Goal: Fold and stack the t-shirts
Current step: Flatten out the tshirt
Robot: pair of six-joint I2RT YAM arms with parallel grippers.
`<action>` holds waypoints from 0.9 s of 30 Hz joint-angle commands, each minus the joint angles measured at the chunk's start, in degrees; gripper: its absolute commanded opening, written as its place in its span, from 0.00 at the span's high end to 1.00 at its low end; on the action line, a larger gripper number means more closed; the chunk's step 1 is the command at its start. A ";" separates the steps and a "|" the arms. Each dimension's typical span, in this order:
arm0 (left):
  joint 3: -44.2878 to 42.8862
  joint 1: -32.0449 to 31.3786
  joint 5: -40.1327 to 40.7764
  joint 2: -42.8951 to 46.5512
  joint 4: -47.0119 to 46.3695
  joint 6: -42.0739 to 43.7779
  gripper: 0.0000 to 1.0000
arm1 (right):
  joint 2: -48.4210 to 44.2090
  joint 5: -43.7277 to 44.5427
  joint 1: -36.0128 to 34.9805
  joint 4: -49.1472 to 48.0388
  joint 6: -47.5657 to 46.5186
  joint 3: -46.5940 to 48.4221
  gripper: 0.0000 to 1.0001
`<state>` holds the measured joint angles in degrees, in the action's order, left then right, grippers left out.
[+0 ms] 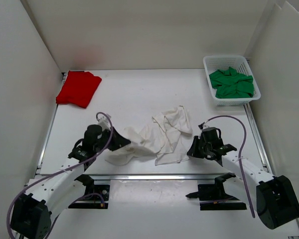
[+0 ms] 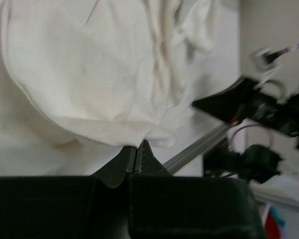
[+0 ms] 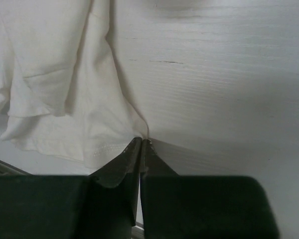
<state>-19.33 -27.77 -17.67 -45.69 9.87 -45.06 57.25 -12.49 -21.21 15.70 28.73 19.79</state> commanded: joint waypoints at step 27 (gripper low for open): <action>-20.86 20.14 5.17 -21.22 -7.24 8.05 0.32 | -8.38 -16.41 6.61 -10.69 4.75 1.73 1.00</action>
<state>-46.96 -3.90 -15.42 -78.54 1.06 -41.71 50.74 -23.27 -16.64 9.13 32.25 17.76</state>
